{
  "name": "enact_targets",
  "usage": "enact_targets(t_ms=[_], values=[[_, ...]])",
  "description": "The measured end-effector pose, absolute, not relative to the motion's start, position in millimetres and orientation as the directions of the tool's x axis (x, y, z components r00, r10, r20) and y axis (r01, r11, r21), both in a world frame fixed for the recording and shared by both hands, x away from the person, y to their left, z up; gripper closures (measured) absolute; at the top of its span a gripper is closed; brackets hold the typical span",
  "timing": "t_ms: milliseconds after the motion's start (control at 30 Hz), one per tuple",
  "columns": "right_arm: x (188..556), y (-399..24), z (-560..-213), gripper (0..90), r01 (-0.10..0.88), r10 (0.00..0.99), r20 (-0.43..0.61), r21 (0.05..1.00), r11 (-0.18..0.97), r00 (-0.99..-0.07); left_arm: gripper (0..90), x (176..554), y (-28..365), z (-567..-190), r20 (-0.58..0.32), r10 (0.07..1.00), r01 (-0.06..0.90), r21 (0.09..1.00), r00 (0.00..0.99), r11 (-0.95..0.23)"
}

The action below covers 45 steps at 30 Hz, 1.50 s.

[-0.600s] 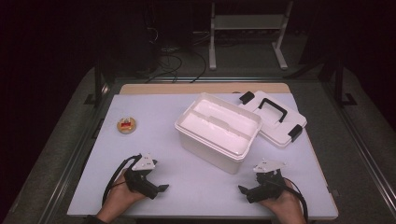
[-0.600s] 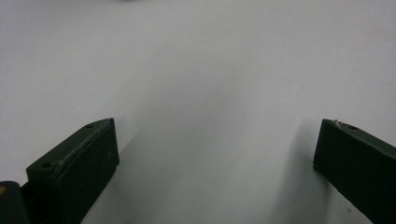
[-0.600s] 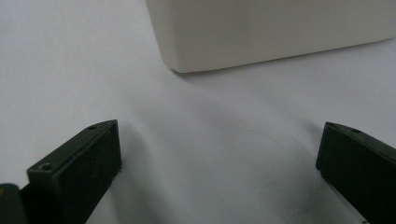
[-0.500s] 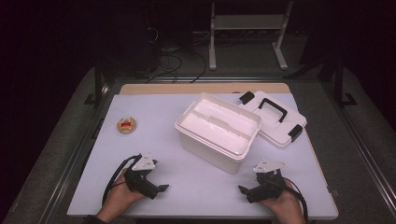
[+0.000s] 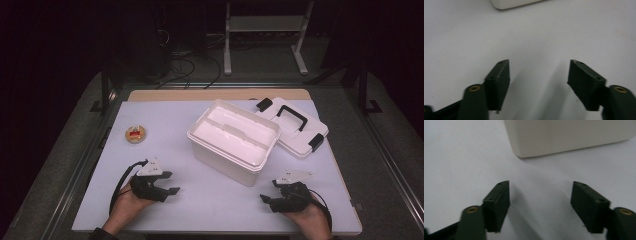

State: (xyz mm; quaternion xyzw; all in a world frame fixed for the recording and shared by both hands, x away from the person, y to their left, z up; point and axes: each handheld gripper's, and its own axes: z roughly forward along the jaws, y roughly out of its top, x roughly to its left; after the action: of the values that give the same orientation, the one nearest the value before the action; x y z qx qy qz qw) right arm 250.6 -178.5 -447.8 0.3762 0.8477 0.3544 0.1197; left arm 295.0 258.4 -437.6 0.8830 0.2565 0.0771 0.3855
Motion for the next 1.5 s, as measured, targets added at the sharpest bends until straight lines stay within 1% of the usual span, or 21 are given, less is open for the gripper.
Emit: enact_targets(t_ms=[33,67,100,167,200,233,300,333,633,900,1067,1333,1500], values=[[252,-180,-446,50.2,0.550,0.720,0.064,0.694,0.466,-0.691,49.9,298,260,-434,-0.068,0.510,0.398,0.717,0.857,-0.573],[252,-180,-446,50.2,0.550,0.720,0.064,0.694,0.466,-0.691,53.6,298,260,-434,-0.068,0.510,0.398,0.717,0.857,-0.573],[252,-180,-444,54.9,0.549,0.720,0.064,0.694,0.465,-0.691,53.6,299,261,-433,-0.066,0.511,0.396,0.719,0.857,-0.571],[253,-180,-441,67.6,0.542,0.724,0.050,0.699,0.467,-0.688,65.0,302,262,-429,-0.068,0.505,0.393,0.721,0.860,-0.571],[255,-180,-438,78.4,0.546,0.736,0.034,0.694,0.469,-0.676,78.0,304,262,-426,-0.079,0.500,0.394,0.724,0.862,-0.566],[255,-180,-438,78.4,0.546,0.736,0.034,0.694,0.469,-0.676,78.0,305,262,-424,-0.082,0.497,0.394,0.725,0.864,-0.564],[255,-180,-435,88.4,0.545,0.742,0.024,0.695,0.470,-0.670,88.8,308,264,-419,-0.092,0.492,0.394,0.730,0.866,-0.558],[257,-181,-430,89.7,0.545,0.749,0.020,0.699,0.463,-0.662,89.9,310,264,-417,-0.095,0.494,0.397,0.732,0.864,-0.553],[270,-189,-418,89.8,0.547,0.757,0.049,0.723,0.423,-0.651,90.0,331,259,-396,-0.072,0.482,0.370,0.742,0.873,-0.560],[283,-190,-405,89.9,0.524,0.764,0.022,0.740,0.422,-0.645,90.0,361,251,-383,-0.042,0.481,0.341,0.759,0.876,-0.554],[293,-189,-395,89.9,0.514,0.772,0.004,0.748,0.420,-0.636,90.0,386,246,-377,-0.025,0.482,0.330,0.760,0.876,-0.561],[306,-189,-388,89.8,0.501,0.772,-0.017,0.752,0.429,-0.635,90.0,411,239,-372,-0.012,0.474,0.309,0.772,0.880,-0.555],[312,-189,-389,89.9,0.502,0.769,-0.010,0.752,0.427,-0.639,90.0,429,233,-369,-0.003,0.464,0.288,0.788,0.886,-0.545]])
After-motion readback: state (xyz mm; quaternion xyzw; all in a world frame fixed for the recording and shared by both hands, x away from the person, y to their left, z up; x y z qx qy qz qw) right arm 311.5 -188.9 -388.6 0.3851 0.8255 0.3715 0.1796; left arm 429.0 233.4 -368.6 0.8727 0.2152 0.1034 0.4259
